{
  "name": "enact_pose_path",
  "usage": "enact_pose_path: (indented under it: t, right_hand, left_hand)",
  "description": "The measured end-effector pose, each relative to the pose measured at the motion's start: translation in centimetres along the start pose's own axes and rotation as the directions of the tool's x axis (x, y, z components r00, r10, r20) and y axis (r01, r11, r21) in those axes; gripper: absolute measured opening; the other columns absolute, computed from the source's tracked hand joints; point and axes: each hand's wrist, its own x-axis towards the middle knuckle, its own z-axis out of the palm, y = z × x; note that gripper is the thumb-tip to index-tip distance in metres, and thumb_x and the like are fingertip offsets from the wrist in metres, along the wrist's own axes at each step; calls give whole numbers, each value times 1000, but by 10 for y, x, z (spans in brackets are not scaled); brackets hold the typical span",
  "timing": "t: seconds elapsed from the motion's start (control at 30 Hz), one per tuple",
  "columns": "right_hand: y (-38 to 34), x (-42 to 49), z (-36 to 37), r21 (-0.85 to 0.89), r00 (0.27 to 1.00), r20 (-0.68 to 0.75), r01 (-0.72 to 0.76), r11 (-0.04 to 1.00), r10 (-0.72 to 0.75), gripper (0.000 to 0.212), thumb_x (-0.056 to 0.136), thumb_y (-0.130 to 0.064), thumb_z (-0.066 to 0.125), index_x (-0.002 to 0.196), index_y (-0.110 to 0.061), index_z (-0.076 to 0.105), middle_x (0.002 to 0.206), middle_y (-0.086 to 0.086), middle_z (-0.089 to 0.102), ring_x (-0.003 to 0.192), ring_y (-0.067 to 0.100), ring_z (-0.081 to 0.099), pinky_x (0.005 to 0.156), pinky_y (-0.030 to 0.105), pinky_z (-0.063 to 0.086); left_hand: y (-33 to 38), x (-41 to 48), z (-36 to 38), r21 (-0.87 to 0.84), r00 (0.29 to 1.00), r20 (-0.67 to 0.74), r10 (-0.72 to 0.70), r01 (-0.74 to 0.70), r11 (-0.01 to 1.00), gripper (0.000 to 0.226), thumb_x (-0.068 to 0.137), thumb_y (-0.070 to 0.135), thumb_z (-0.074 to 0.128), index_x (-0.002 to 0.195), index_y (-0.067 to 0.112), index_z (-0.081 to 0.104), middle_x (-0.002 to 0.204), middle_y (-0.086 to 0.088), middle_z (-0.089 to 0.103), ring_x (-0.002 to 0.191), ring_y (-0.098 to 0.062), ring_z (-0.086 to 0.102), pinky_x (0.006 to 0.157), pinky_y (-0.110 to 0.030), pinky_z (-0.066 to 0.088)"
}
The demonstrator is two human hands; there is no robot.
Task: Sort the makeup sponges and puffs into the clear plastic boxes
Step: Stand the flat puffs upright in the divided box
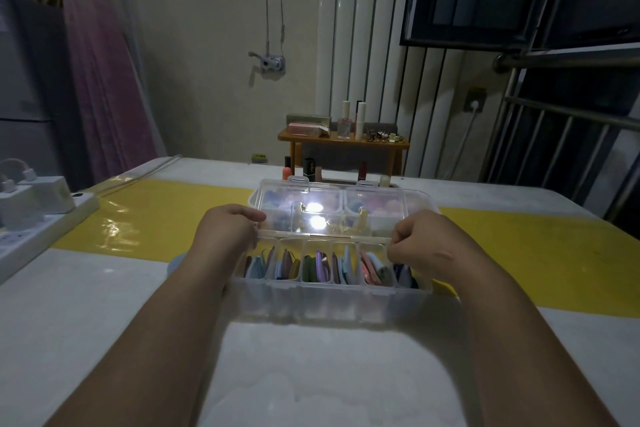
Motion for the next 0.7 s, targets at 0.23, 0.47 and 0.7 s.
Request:
enact_pose_path:
  t: [0.23, 0.47, 0.7]
  right_hand:
    - [1, 2, 1, -70, 1000, 10, -26, 997, 27, 21, 80, -4, 62, 68, -20, 70, 80, -1, 70, 81, 19, 65, 79, 37, 59]
    - [-2, 0, 4, 38, 997, -64, 52, 998, -49, 16, 80, -12, 58, 66, -18, 63, 71, 3, 63, 68, 20, 59, 63, 34, 52]
    - [-15, -5, 16, 98, 972, -145, 199, 975, -184, 14, 85, -19, 57, 80, -28, 66, 83, -9, 65, 79, 14, 61, 74, 38, 58]
  left_hand:
    - [0, -1, 0, 17, 1000, 5, 14, -14, 1000, 42, 75, -21, 56, 76, 17, 72, 99, -13, 67, 94, -31, 64, 82, -39, 58]
    - [0, -8, 0, -5, 997, 35, 66, -65, 998, 40, 70, -19, 55, 75, 17, 73, 98, -15, 68, 92, -32, 64, 85, -44, 58]
    - [1, -14, -1, 42, 987, 77, 143, -147, 988, 31, 73, -11, 59, 69, 17, 70, 86, -14, 66, 77, -29, 62, 64, -33, 52]
